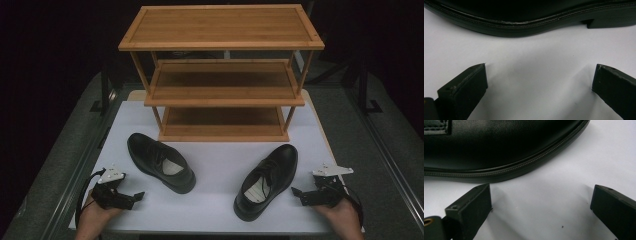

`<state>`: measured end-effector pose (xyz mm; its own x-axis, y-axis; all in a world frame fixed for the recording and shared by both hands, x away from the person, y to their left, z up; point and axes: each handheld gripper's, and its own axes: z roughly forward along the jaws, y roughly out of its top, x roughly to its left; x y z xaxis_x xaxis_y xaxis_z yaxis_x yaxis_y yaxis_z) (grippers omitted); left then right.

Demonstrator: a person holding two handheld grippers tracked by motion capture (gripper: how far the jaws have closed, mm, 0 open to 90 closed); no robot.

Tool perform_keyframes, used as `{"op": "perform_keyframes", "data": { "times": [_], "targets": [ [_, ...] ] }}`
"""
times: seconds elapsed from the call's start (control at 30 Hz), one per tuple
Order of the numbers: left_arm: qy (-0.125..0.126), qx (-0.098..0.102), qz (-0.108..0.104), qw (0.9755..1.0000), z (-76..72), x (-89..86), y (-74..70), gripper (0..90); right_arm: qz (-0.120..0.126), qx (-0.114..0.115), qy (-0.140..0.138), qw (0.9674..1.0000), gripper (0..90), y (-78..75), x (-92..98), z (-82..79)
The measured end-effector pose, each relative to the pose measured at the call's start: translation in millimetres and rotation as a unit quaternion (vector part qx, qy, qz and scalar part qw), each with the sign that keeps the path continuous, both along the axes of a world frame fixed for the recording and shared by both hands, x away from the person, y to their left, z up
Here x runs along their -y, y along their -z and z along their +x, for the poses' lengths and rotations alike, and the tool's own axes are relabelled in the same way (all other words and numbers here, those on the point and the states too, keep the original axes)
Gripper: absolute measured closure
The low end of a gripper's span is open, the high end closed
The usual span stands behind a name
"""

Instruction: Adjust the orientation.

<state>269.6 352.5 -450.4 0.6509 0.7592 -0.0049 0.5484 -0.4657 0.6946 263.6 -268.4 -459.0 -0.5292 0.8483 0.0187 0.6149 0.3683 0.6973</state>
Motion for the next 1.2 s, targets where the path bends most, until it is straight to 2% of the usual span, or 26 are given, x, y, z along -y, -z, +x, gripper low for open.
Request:
{"op": "perform_keyframes", "data": {
  "times": [0.1, 0.37, 0.47, 0.5, 0.57, 0.73, 0.8, 0.93, 1.2],
  "targets": [
    [0.000, 0.001, 0.009, 1.0000, -0.4, 1.6, 0.1, 0.0, 0.000, 0.000, 0.000, 1.0000, 2.8, 0.0, 0.1, 0.1],
    [-0.004, 0.006, 0.007, 0.9999, -1.2, 1.1, -1.0, 0.9, 0.001, 0.000, 0.000, 1.0000, 2.8, 0.1, 0.2, 0.1],
    [-0.007, 0.010, 0.004, 0.9999, -2.2, -2.8, -3.3, 8.3, 0.002, 0.000, 0.000, 1.0000, 2.8, 0.1, 0.4, 0.2],
    [-0.013, 0.010, -0.003, 0.9999, -2.0, -4.5, -4.2, 13.3, 0.001, -0.001, 0.000, 1.0000, 2.8, 0.0, 0.3, 0.2],
    [-0.022, 0.007, -0.013, 0.9996, -0.6, -7.5, -5.5, 15.0, 0.001, -0.001, 0.000, 1.0000, 2.8, -0.1, 0.3, 0.3],
    [-0.023, 0.013, -0.017, 0.9995, -1.8, -10.2, -9.9, 24.5, 0.000, -0.002, 0.001, 1.0000, 2.8, -0.2, -0.1, 0.3],
    [-0.021, 0.009, -0.021, 0.9995, -2.0, -10.8, -12.8, 34.3, -0.002, -0.002, 0.001, 1.0000, 2.8, -0.4, -0.5, 0.1],
    [-0.027, 0.010, -0.029, 0.9992, 1.0, -13.5, -17.7, 47.2, -0.001, -0.002, 0.002, 1.0000, 2.8, -0.2, -0.5, 0.1],
    [-0.028, -0.010, -0.030, 0.9991, 11.3, -11.1, -23.3, 81.4, 0.000, -0.004, 0.002, 1.0000, 2.7, -0.3, -0.3, 0.6]
  ]
}}
